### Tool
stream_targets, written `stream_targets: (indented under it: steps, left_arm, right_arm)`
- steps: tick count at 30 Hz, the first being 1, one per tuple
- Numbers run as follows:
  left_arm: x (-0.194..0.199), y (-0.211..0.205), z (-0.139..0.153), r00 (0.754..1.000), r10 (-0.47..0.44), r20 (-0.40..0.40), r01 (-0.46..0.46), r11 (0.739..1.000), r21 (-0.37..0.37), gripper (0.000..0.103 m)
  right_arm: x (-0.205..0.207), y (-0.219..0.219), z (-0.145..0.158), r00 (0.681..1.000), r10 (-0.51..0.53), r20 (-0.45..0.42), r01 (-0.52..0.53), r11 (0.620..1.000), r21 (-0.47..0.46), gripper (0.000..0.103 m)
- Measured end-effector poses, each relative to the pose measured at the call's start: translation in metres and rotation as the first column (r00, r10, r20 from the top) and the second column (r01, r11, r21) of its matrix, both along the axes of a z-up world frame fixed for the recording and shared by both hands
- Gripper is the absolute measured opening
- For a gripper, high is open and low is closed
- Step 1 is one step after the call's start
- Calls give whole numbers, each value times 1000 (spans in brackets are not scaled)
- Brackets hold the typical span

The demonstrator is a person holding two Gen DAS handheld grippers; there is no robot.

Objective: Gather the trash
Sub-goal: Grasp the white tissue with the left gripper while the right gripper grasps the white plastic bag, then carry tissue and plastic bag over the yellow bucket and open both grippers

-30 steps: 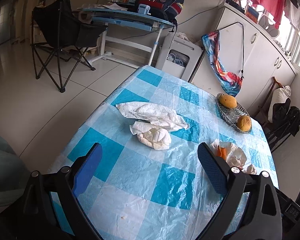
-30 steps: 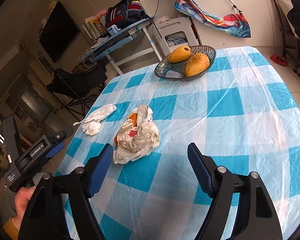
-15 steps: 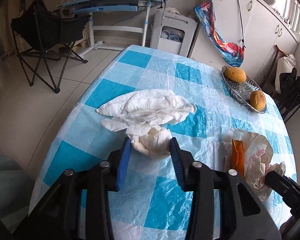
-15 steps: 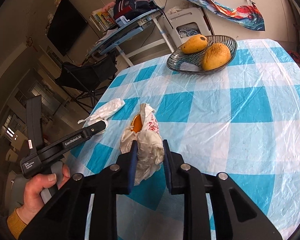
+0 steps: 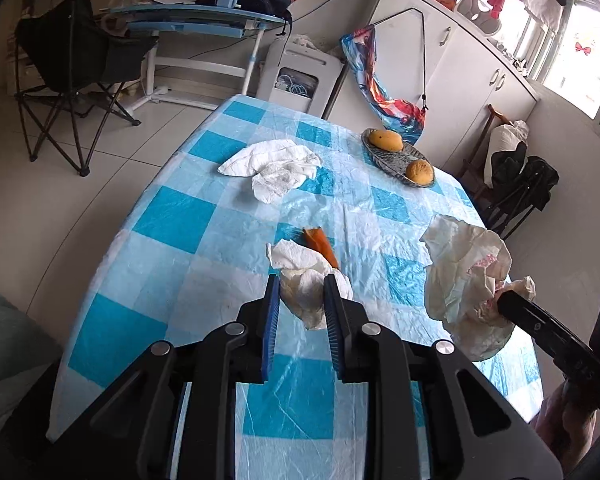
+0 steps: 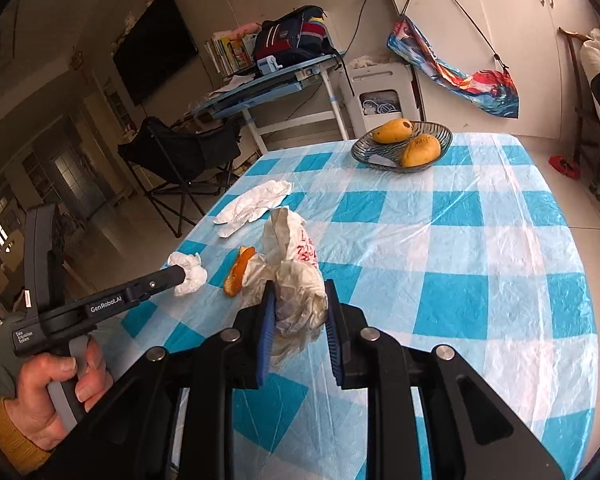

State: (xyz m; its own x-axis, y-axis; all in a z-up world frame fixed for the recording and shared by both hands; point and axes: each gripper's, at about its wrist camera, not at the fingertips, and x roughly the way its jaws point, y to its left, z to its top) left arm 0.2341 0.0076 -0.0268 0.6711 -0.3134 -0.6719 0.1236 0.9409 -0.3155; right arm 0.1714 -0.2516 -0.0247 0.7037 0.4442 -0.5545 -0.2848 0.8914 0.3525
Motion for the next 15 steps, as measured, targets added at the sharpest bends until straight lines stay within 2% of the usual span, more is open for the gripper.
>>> stream_targets:
  steps: [3, 7, 12, 15]
  left_arm:
    - [-36, -6, 4, 998, -60, 22, 60, 998, 7, 22]
    - [-83, -11, 0, 994, -111, 20, 110, 993, 48, 22]
    - [-137, -15, -15, 987, -162, -15, 163, 984, 73, 22]
    - [-159, -19, -28, 983, -175, -56, 179, 980, 91, 22]
  right_arm:
    - [-33, 10, 6, 998, 60, 6, -60, 998, -3, 24]
    - [-81, 26, 5, 988, 150, -28, -151, 988, -38, 25]
    - [-137, 47, -17, 965, 229, -128, -244, 963, -118, 25]
    - [-154, 56, -40, 948, 241, -209, -273, 952, -138, 27]
